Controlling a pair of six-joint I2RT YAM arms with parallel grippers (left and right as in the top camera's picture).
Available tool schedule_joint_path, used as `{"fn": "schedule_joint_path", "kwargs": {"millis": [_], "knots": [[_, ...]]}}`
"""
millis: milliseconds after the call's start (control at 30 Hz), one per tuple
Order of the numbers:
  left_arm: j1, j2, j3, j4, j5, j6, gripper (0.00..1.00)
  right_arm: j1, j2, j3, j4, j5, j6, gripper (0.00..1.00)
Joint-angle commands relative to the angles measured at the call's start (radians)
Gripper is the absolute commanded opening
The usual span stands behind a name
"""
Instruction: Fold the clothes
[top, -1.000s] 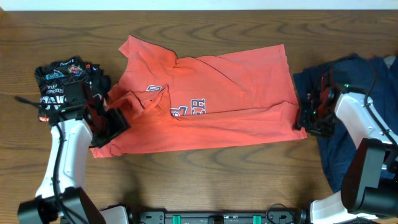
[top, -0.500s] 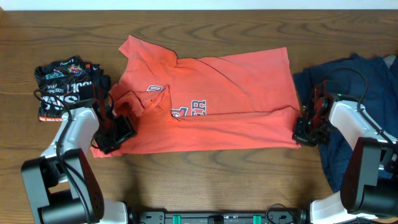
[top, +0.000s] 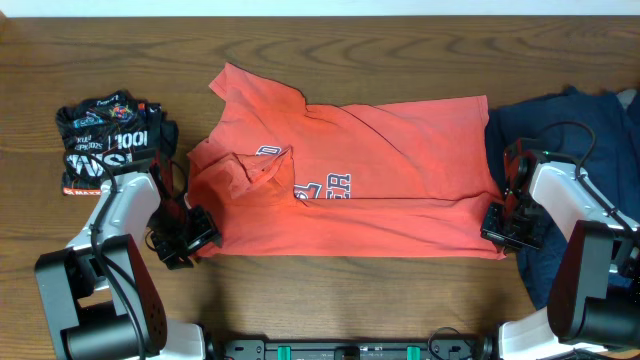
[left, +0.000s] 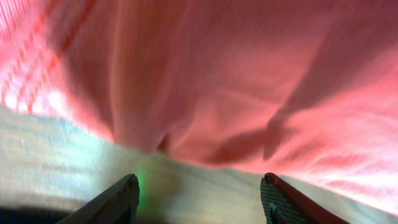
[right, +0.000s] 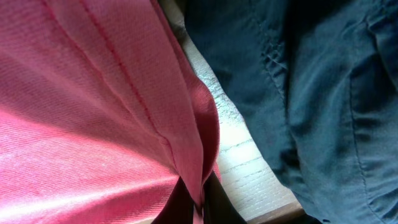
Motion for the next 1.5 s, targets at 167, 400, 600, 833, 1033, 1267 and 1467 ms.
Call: {"fn": "schedule_joint_path", "kwargs": {"millis": [167,400,600,833,1033,1267,1467], "knots": [[-0.003,-0.177,0.059,0.024,0.000,-0.001,0.63,-0.005,-0.085,0.097,0.000,-0.027,-0.021,0.21],[-0.003,-0.268,0.085,0.409,0.044,0.000,0.75,-0.005,-0.142,0.246,0.061,-0.215,-0.108,0.80],[-0.004,-0.129,0.150,0.657,0.129,0.000,0.75,-0.005,-0.143,0.268,0.069,-0.250,-0.117,0.78],[-0.064,0.154,0.399,0.756,0.163,0.042,0.77,-0.005,-0.143,0.268,0.066,-0.253,-0.117,0.77],[-0.130,0.369,0.534,0.918,0.162,0.041,0.79,-0.005,-0.143,0.268,0.053,-0.253,-0.117,0.77],[-0.165,0.545,0.564,1.133,0.151,0.024,0.79,-0.005,-0.143,0.268,0.026,-0.252,-0.117,0.77],[-0.167,0.616,0.564,1.209,0.117,-0.020,0.78,-0.005,-0.143,0.268,0.027,-0.252,-0.117,0.76]]}}
